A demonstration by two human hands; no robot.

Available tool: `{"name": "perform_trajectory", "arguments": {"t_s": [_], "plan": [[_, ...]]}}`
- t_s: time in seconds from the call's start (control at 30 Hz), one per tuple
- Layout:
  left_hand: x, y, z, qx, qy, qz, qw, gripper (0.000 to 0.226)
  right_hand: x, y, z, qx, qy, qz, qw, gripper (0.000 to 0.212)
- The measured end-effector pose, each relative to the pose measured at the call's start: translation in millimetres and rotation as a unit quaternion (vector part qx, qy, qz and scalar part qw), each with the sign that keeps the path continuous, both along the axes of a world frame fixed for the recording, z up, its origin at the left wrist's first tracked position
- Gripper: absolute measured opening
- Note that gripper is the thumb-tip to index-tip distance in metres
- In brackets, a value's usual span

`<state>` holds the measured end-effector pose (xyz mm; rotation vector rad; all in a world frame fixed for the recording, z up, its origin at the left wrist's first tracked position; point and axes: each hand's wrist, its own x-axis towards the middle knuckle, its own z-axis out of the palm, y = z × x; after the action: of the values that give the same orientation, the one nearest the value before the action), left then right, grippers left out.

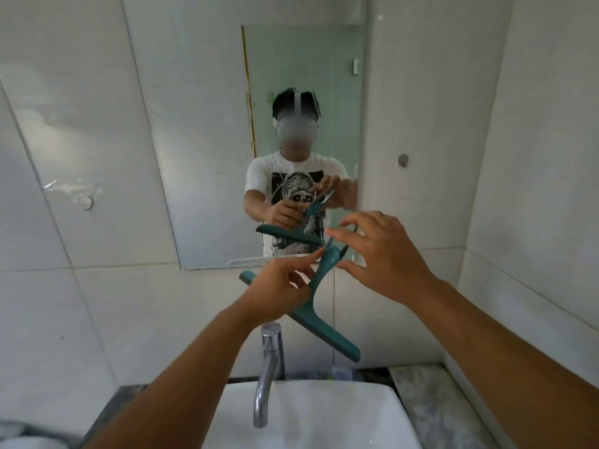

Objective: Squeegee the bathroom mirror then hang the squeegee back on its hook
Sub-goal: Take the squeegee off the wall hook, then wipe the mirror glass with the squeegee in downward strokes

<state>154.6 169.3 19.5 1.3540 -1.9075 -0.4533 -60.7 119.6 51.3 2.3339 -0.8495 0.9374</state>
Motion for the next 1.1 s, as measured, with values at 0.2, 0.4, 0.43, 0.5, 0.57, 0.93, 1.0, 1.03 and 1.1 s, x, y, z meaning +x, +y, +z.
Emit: {"name": "perform_trajectory", "arguments": {"t_s": [0.2,0.4,0.43,0.5,0.57,0.93,1.0,1.03,1.1], "plan": [[48.3,42.1,1.5,0.012,-0.077,-0.004,0.997,0.065,37.7,24.3,1.5,0.054,0.121,0.050,0.990,0.043],[91.6,84.7,5.9,0.036,-0.131,0.006,0.991,0.053,76.1,61.5,-5.7,0.093,0.142,0.108,0.980,0.038],[98.1,91.4,7.3,0.042,-0.145,0.005,0.989,0.051,81.6,67.6,-7.9,0.092,0.151,0.111,0.978,0.039],[110.8,104.8,10.1,0.045,-0.167,0.001,0.985,0.049,91.6,80.6,-11.6,0.094,0.171,0.121,0.973,0.040],[122.0,116.6,11.8,0.043,-0.184,-0.002,0.982,0.047,101.2,93.5,-14.6,0.109,0.182,0.136,0.968,0.039],[170.1,151.6,19.1,-0.160,-0.163,0.062,0.972,0.046,119.0,116.0,-23.1,0.147,0.134,0.028,0.980,0.041],[179.4,154.7,23.5,-0.184,-0.129,0.093,0.970,0.045,117.5,112.3,-21.3,0.143,0.081,-0.002,0.986,0.041],[183.5,154.8,25.1,-0.190,-0.112,0.113,0.969,0.046,117.0,110.1,-19.9,0.137,0.047,-0.013,0.989,0.041],[190.1,153.8,28.3,-0.200,-0.079,0.151,0.965,0.049,116.5,105.9,-15.6,0.125,-0.016,-0.029,0.992,0.040]]}}
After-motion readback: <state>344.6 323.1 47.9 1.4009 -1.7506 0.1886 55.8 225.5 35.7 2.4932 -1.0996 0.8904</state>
